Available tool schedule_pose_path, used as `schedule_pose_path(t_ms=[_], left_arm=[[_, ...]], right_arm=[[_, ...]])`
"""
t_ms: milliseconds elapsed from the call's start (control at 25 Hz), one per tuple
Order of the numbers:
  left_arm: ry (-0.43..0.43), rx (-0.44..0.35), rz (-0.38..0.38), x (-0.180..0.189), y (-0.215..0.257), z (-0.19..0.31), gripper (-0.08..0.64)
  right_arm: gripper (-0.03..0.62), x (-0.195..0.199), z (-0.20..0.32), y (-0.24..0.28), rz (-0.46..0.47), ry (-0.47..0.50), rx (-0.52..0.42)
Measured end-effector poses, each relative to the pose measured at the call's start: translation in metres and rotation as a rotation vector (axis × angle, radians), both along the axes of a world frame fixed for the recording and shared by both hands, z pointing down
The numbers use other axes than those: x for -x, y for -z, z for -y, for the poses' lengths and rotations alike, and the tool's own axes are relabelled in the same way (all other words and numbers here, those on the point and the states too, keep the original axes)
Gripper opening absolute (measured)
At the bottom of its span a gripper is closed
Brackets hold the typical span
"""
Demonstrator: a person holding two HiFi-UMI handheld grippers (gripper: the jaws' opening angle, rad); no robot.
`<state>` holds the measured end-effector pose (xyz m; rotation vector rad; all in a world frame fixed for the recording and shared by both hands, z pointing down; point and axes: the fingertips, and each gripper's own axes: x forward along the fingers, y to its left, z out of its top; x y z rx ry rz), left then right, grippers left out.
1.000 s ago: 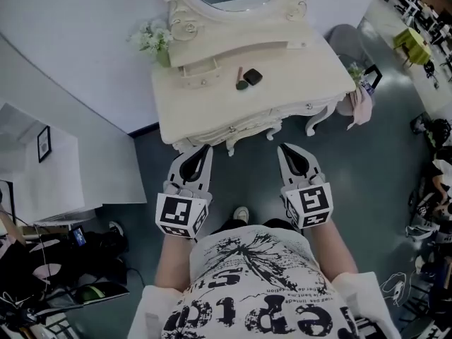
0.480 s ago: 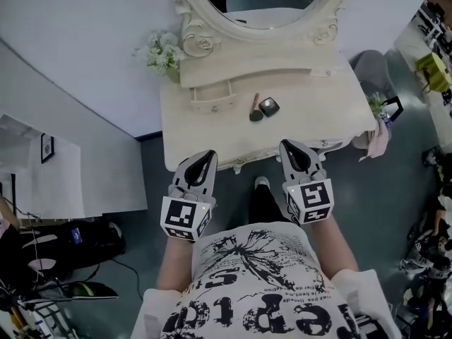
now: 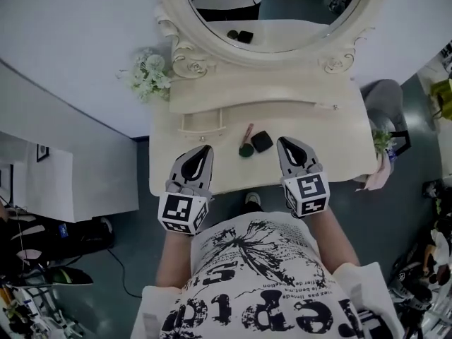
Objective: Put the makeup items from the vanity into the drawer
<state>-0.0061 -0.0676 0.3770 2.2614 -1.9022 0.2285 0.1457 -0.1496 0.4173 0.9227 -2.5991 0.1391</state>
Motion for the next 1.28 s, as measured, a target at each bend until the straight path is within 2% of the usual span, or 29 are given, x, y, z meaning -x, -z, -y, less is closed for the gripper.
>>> schedule_pose_path(t_ms=[160, 440, 640, 720, 840, 1000, 1280], left_arm=[[0.025, 0.019, -0.015, -0.006, -0.020, 0.028, 0.020], [0.018, 0.046, -0.069, 0.005, -0.049, 0.041, 0.020], [-0.050, 0.080, -0.070, 0.010, -0.072, 0.051, 0.020], [-0.086, 0.097, -0.070, 0.009, -0.081, 0.051, 0.020], [-0.098, 0.111, -0.091, 0.013, -0.090, 0.057, 0.021], [-0.108, 0.129, -0.109, 0.016, -0.100, 0.060, 0.021], [-0.108, 0.154, -0.108, 0.023, -0.110, 0.062, 0.021]], right_arm=[[0.018, 0.001, 0.025, -0.040, -0.041, 0.054, 0.062], [0.020, 0.020, 0.031, -0.085, -0.096, 0.087, 0.158], [0.027, 0.031, 0.031, -0.124, -0.194, 0.093, 0.274], [0.164, 0.031, 0.027, -0.142, -0.244, 0.099, 0.329], [0.254, 0.029, 0.026, -0.166, -0.315, 0.102, 0.373], [0.304, 0.024, 0.024, -0.194, -0.401, 0.098, 0.421], [0.331, 0.030, 0.026, -0.220, -0.487, 0.100, 0.446]])
